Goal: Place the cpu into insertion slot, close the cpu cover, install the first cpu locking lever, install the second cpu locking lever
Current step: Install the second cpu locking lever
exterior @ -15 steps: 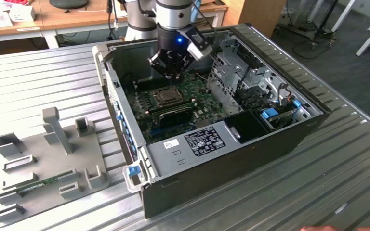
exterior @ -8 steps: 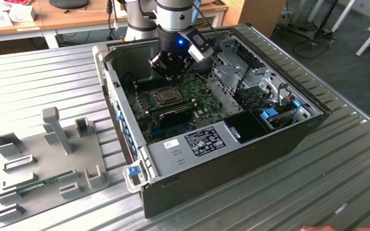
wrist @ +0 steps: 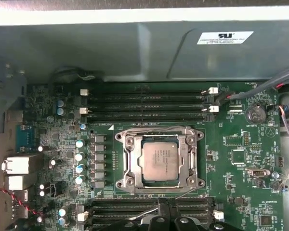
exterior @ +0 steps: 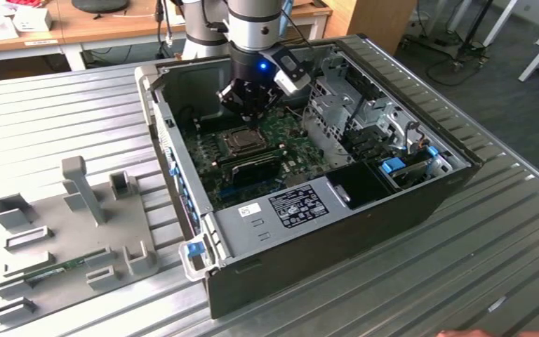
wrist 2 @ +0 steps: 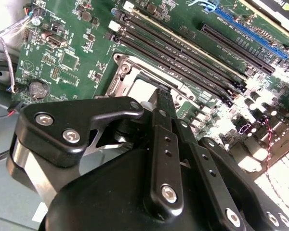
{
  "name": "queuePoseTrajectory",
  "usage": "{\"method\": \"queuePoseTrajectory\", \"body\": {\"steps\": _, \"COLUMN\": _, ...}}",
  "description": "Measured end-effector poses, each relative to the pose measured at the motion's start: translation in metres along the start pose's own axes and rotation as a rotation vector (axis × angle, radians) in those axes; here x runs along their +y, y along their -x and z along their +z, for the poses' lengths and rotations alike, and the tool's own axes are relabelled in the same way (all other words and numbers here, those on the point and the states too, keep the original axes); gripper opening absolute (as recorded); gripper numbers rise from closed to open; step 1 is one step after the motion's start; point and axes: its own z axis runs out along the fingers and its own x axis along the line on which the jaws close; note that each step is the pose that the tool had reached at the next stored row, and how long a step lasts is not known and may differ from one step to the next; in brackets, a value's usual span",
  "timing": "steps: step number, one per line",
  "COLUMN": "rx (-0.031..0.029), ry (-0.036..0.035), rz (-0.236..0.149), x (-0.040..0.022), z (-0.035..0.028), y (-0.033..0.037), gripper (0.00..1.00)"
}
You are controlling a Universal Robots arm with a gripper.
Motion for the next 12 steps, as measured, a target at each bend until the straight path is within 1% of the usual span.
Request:
{"method": "queuePoseTrajectory", "body": {"steps": 8, "rx": -0.0002, "ry": 0.0, "rz": 0.0, "x": -0.0016, "z": 0.0069, "y": -0.0041, "gripper": 0.1}}
{"method": "queuePoseTrajectory", "body": {"steps": 12, "rx": -0.0002, "ry": 0.0, "rz": 0.0, "x": -0.0018, "z": 0.0094, "y": -0.0051, "gripper": 0.1}}
